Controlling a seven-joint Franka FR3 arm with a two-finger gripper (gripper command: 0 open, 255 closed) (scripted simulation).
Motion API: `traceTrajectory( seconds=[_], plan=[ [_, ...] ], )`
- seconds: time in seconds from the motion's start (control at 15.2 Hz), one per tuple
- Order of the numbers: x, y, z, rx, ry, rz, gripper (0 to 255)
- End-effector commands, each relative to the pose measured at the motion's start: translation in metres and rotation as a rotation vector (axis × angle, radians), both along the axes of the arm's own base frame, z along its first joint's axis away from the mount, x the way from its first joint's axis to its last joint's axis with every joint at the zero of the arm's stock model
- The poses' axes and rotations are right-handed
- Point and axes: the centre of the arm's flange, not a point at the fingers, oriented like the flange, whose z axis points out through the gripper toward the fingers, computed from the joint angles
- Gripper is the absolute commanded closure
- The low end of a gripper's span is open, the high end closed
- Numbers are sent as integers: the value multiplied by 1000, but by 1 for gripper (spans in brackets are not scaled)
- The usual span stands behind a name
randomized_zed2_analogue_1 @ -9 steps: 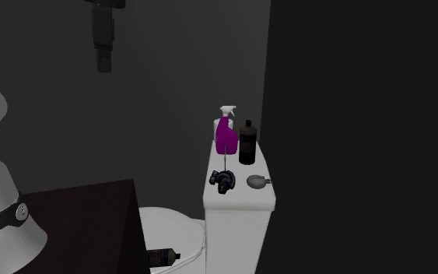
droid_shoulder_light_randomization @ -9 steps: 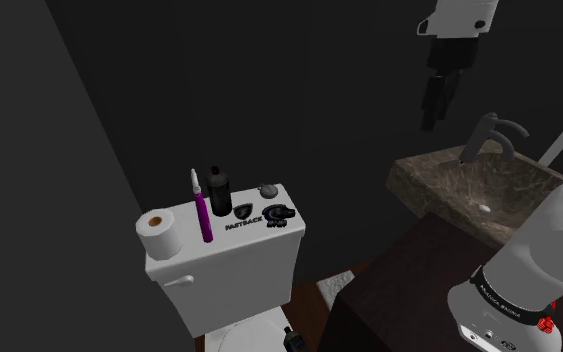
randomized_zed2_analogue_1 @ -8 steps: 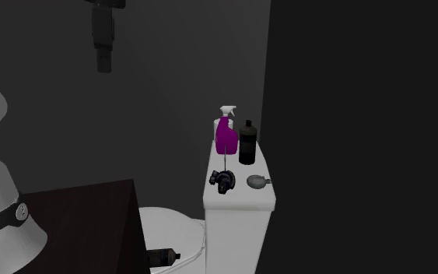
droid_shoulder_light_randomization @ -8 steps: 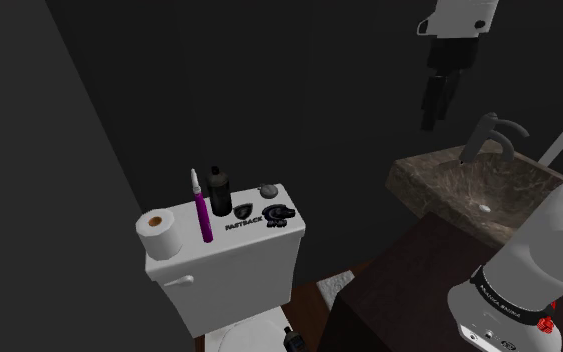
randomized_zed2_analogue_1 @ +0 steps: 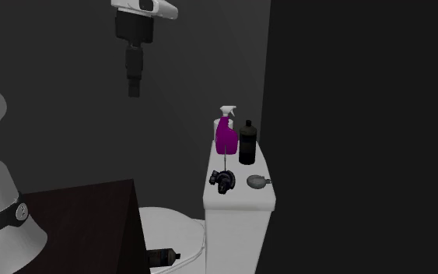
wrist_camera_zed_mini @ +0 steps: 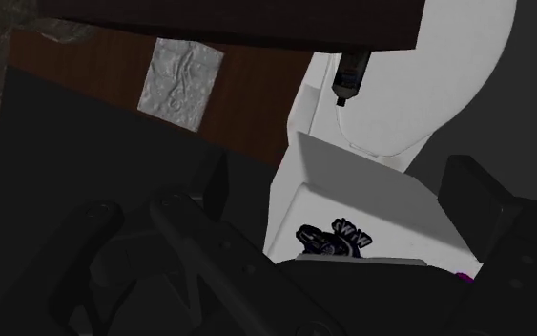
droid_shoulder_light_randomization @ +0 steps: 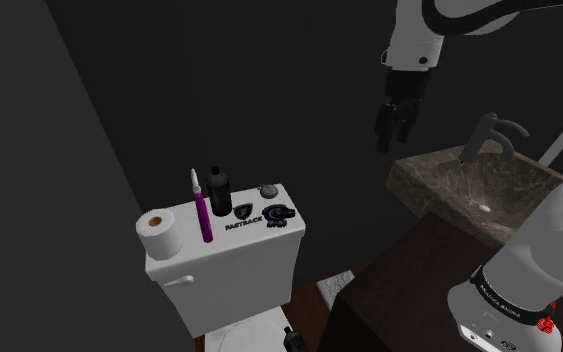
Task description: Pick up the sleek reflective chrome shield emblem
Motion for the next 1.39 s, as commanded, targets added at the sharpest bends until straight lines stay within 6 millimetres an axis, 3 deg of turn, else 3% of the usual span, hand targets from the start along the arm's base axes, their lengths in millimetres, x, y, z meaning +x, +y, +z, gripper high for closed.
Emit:
traceTrajectory(
  seconds=[0.0,1.32],
  plan=[
    [15,14,-17,8,-1,-30,0],
    [166,138,-177,79,1,-307,0]
  ],
)
